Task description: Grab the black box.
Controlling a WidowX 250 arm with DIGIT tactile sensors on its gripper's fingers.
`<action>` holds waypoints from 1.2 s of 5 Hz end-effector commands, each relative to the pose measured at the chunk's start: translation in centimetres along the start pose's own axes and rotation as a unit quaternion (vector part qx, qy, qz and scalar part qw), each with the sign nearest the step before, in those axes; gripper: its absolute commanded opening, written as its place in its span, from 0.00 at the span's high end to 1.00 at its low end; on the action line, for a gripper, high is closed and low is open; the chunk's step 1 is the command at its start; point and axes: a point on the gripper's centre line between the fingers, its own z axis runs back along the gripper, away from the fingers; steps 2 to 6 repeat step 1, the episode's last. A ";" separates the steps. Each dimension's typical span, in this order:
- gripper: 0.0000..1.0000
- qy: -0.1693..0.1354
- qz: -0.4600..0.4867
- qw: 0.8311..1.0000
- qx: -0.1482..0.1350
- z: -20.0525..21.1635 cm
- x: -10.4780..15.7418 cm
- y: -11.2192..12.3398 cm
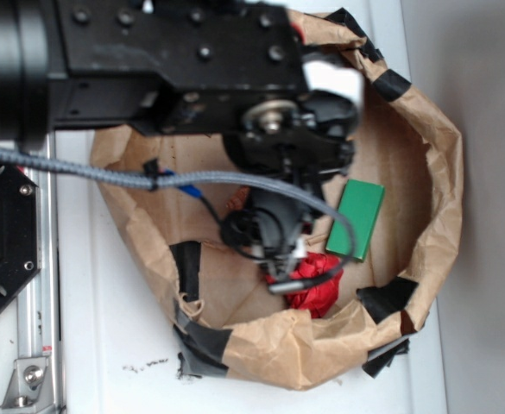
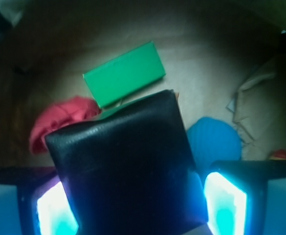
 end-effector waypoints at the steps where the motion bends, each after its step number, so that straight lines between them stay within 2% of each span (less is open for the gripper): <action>1: 1.00 0.012 -0.006 1.000 0.027 0.4 1.3 -1.8; 6: 1.00 0.012 -0.006 1.000 0.027 0.4 1.3 -1.8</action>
